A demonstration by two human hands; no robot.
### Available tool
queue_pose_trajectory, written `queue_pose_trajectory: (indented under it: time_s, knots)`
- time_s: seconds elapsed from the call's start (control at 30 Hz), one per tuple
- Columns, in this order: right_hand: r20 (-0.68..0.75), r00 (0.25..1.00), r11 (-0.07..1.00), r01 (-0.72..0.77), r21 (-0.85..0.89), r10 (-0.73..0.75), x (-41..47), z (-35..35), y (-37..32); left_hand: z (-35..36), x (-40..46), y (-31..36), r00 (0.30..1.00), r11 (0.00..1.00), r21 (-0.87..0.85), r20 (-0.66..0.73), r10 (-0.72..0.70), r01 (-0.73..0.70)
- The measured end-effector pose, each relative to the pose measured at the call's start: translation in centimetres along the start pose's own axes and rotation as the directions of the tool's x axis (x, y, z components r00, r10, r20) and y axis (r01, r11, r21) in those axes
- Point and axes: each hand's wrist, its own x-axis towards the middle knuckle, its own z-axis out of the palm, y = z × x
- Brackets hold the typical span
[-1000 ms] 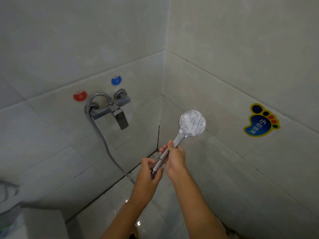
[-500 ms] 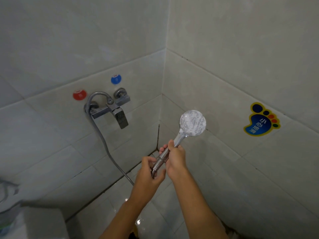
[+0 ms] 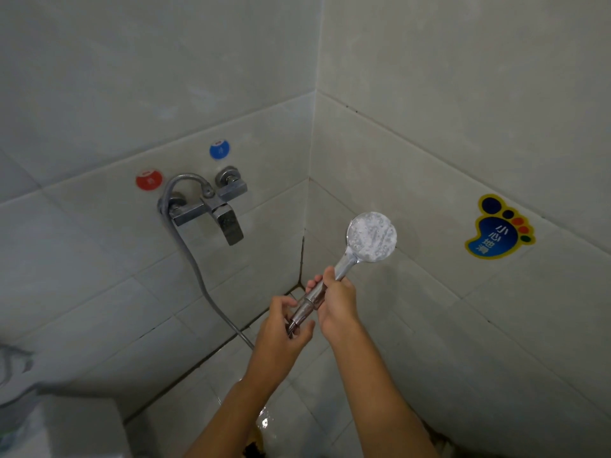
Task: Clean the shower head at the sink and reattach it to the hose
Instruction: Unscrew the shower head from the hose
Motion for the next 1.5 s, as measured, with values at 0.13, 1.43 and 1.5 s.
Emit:
queue_pose_trajectory:
  time_s: [0.13, 1.43, 1.5]
  knots:
    - [0.003, 1.000, 1.000, -0.005, 0.002, 0.005, 0.0, -0.2, -0.2, 0.2, 0.1, -0.2, 1.000, 1.000, 0.009, -0.011, 0.004, -0.004]
    - [-0.023, 1.000, 0.999, 0.015, -0.033, -0.015, 0.3, 0.7, 0.1, -0.3, 0.6, 0.2, 0.999, 0.999, 0.051, 0.040, -0.018, 0.016]
    - [-0.027, 1.000, 0.999, 0.013, -0.030, -0.014, 0.3, 0.8, 0.1, -0.4, 0.6, -0.1, 0.999, 0.998, 0.066, 0.038, -0.016, 0.013]
